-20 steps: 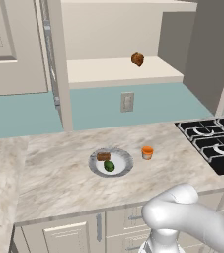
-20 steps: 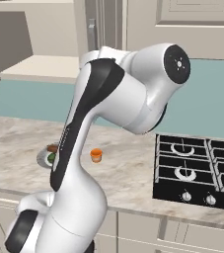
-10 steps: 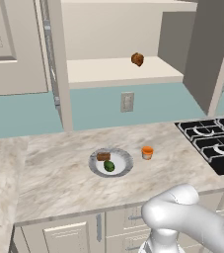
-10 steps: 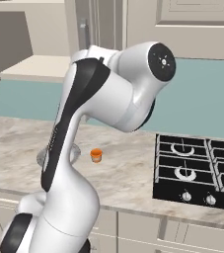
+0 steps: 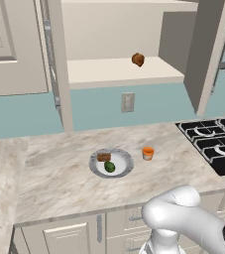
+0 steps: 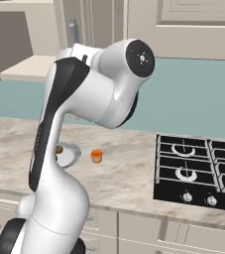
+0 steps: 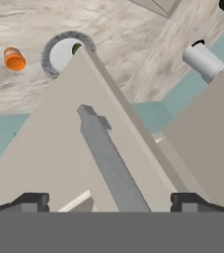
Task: Pick the avocado and bread from the counter and place them on the plate. Then pick the jam from the cabinet and place it next to the plate. Lastly close the cabinet door.
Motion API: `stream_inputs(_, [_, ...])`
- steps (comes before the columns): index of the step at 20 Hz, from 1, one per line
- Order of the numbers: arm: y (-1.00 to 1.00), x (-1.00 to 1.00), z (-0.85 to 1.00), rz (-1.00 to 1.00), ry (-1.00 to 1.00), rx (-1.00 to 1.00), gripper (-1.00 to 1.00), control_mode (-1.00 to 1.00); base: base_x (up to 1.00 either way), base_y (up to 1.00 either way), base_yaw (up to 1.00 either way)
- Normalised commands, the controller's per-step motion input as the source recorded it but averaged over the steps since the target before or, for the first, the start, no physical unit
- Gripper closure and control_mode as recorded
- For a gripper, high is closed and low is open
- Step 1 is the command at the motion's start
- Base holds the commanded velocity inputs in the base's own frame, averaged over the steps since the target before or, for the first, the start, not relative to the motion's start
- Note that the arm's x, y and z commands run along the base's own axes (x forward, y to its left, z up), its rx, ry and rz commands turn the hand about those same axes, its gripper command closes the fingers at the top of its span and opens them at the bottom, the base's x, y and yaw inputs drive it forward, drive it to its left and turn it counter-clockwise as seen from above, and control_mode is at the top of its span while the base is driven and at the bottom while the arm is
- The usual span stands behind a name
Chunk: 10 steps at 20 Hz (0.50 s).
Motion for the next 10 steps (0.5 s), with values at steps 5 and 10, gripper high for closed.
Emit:
stream_inputs(5, [0.28, 0.0, 0.0, 0.0, 0.0, 0.0, -1.0, -1.0, 0.0, 0.0, 0.0])
stream_inputs(10, [0.13, 0.03, 0.0, 0.0, 0.0, 0.0, -1.0, -1.0, 0.0, 0.0, 0.0])
